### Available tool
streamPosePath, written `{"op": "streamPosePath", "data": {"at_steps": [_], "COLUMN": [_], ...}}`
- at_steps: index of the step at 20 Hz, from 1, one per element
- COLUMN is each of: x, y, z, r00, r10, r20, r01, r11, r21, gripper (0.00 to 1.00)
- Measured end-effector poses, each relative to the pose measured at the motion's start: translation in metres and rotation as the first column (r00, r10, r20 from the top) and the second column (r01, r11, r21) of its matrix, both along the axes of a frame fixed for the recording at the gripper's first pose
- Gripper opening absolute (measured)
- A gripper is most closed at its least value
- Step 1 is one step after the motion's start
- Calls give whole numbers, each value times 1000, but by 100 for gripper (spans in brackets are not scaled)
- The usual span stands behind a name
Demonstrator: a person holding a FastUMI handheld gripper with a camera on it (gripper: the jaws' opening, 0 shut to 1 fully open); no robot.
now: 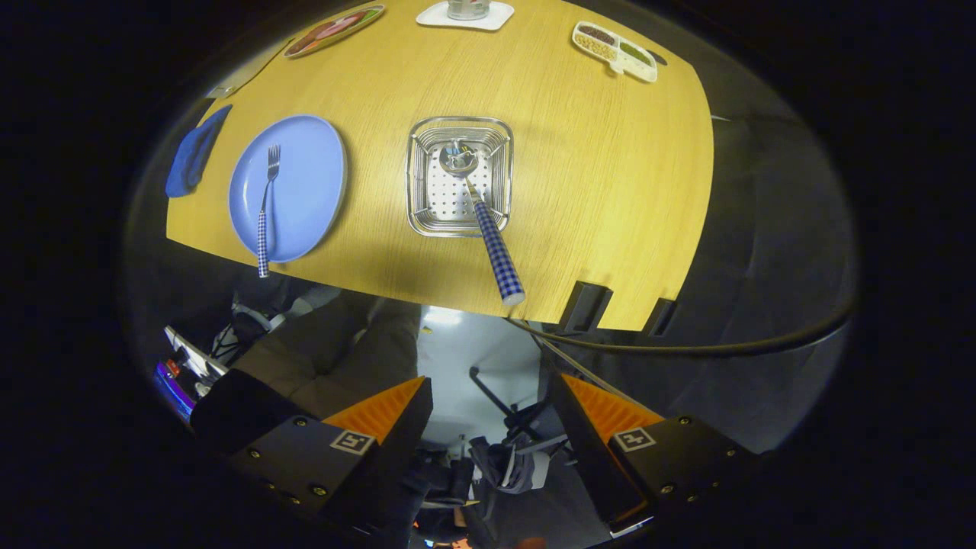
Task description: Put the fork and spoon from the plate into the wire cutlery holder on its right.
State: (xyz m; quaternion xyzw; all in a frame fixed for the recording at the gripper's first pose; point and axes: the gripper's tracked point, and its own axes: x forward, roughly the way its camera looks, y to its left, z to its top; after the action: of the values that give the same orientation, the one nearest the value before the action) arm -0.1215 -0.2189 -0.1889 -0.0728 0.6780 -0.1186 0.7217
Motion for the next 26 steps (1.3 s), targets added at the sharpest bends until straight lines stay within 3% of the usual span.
{"op": "streamPosePath", "data": {"at_steps": [8,11,18,26], "x": [17,42,86,120], "y": [115,156,215,231], "z": [-30,-44,-62,-82], "r00": [969,929,924,936], "r10": [-20,-58,42,61], "r20": [244,366,380,346], "r01": [-2,13,-85,-98], "r11": [996,992,992,991], "r21": [91,124,96,90], "gripper": [98,98,97,97]}}
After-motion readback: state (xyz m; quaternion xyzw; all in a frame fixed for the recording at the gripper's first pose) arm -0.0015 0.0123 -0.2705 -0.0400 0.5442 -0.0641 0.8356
